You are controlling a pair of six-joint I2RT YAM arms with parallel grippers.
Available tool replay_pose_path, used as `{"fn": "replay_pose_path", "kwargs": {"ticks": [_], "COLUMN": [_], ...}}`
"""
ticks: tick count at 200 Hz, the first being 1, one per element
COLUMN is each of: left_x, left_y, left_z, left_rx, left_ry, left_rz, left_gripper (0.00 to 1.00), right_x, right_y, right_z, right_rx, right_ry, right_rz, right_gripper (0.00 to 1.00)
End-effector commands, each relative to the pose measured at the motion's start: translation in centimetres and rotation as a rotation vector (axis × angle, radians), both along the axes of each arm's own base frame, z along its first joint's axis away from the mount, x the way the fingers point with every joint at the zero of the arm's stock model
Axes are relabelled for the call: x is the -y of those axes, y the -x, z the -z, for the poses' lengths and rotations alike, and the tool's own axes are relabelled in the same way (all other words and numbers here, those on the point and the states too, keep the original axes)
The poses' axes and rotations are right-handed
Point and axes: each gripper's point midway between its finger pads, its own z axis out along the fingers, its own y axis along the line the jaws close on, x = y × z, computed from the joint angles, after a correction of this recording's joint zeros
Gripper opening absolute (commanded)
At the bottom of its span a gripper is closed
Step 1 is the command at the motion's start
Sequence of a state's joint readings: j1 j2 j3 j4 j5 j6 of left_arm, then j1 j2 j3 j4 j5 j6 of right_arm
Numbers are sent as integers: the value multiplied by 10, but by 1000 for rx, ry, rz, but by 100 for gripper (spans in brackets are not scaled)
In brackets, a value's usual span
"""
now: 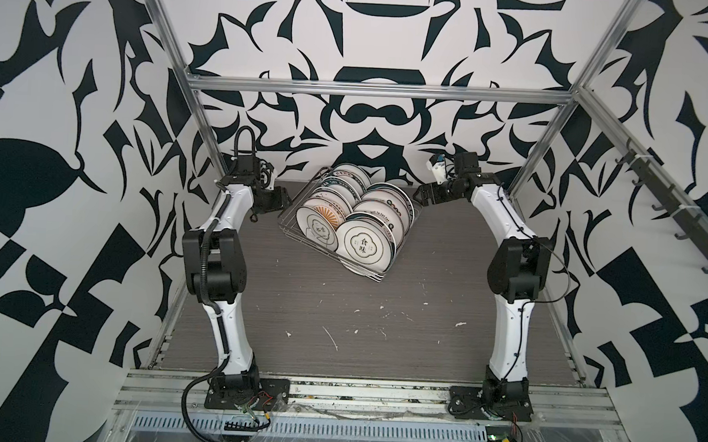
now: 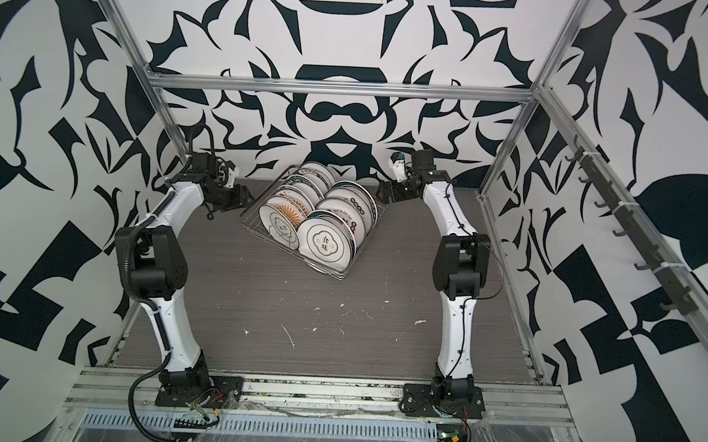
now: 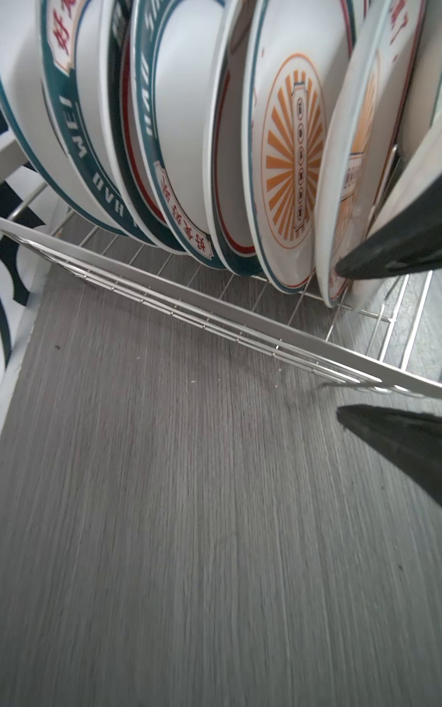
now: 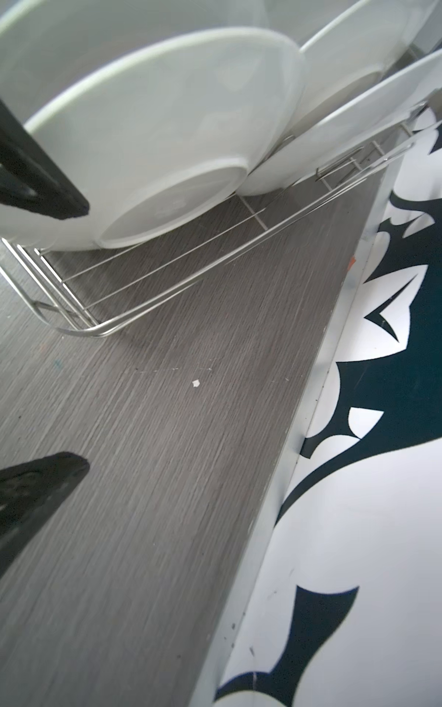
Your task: Unload the plates from the dish rack
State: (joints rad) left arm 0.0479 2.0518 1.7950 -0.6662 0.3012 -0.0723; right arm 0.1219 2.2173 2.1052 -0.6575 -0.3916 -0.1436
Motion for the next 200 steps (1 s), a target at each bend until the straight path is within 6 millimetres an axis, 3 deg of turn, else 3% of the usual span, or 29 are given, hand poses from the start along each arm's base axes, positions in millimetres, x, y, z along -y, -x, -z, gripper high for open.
{"fn": "replay_pose_path", "kwargs": {"ticks": [1, 72, 105, 163, 200], "left_x": [7, -4, -10, -17, -26], "left_y": [-2, -15, -15, 2, 16], "left_z": [10, 33, 47, 79, 93], "left_rx": [-35, -113, -149, -289, -352], "left_ry": [-10, -55, -76, -90, -93], "left_rz": [37, -18, -51, -133, -185], "left_gripper": [52, 30, 26, 18, 14], "right_x": [0, 13, 13, -2, -28], "right_y": [3, 45, 72, 113, 135], "right_z": [-29, -18, -17, -39, -54], "right_rx": [27, -63, -90, -8, 52], "right_ry": [-91, -164, -177, -215, -186], "right_rz": [62, 207, 202, 109, -4], "right_gripper": [99, 99, 100, 100, 100]}}
